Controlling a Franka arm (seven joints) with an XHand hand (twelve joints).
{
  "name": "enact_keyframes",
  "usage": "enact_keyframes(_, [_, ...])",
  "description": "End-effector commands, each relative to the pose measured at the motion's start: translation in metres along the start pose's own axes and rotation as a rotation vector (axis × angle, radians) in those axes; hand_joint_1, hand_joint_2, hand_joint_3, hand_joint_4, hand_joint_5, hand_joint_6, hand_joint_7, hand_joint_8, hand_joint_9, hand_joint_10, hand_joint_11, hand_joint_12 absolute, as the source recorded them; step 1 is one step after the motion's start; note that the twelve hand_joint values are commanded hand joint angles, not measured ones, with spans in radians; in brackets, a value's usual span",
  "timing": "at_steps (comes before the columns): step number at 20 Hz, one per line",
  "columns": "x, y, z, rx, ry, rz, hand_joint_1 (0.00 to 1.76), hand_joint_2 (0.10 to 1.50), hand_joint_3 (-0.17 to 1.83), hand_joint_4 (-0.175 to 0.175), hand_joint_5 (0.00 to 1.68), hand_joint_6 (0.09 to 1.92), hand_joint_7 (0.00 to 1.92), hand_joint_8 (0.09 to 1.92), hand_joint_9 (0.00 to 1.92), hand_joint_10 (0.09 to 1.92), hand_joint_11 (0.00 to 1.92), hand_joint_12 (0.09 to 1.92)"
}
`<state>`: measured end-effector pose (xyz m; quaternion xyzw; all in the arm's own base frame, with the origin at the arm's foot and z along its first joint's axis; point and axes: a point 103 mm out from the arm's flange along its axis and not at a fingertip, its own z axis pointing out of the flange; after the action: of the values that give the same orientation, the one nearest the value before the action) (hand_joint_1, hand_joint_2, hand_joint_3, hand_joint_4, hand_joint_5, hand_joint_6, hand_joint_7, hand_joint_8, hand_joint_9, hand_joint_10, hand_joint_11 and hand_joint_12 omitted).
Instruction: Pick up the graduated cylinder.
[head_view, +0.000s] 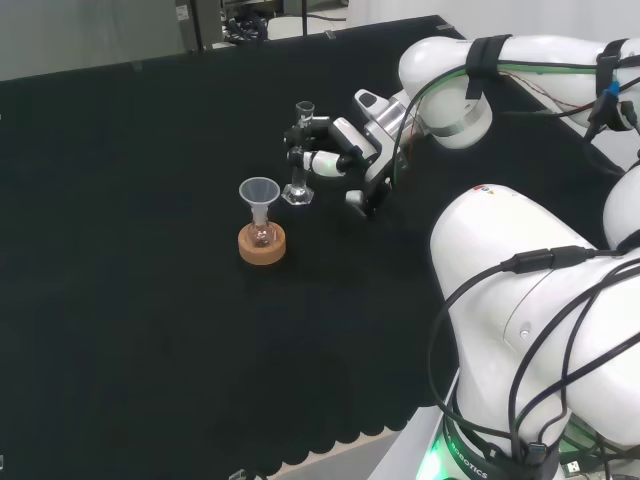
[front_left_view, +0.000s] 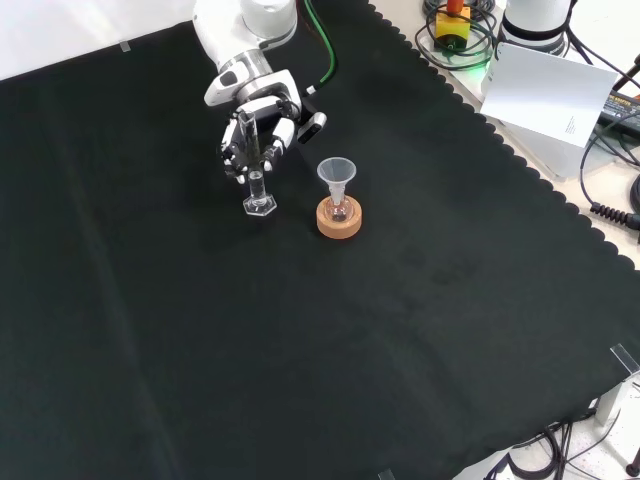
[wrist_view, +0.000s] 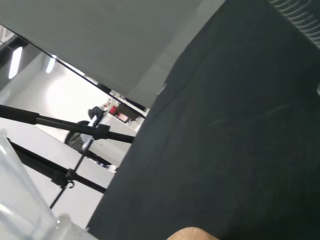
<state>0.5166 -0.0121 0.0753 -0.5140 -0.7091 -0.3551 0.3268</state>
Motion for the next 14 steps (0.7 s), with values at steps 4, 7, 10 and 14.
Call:
enact_keyframes(4, [0.014, 0.008, -0.012, 0.045, -0.211, 0.016, 1.15, 1.16, 0.00, -0.175, 0.91, 1.11, 0.87, 0.67, 1.22, 0.24, 1.04, 0.89])
enact_keyframes(7, [0.019, 0.012, -0.019, 0.081, -0.252, 0.018, 1.15, 1.16, 0.00, -0.175, 0.91, 1.11, 0.89, 0.66, 1.24, 0.22, 1.07, 0.88])
enact_keyframes(10, [0.023, 0.015, -0.024, 0.123, -0.312, 0.028, 1.15, 1.16, 0.00, -0.175, 0.91, 1.11, 0.90, 0.66, 1.26, 0.20, 1.08, 0.87])
enact_keyframes(14, [0.027, 0.016, -0.031, 0.169, -0.357, 0.038, 1.15, 1.16, 0.00, -0.175, 0.90, 1.12, 0.91, 0.65, 1.27, 0.19, 1.09, 0.86])
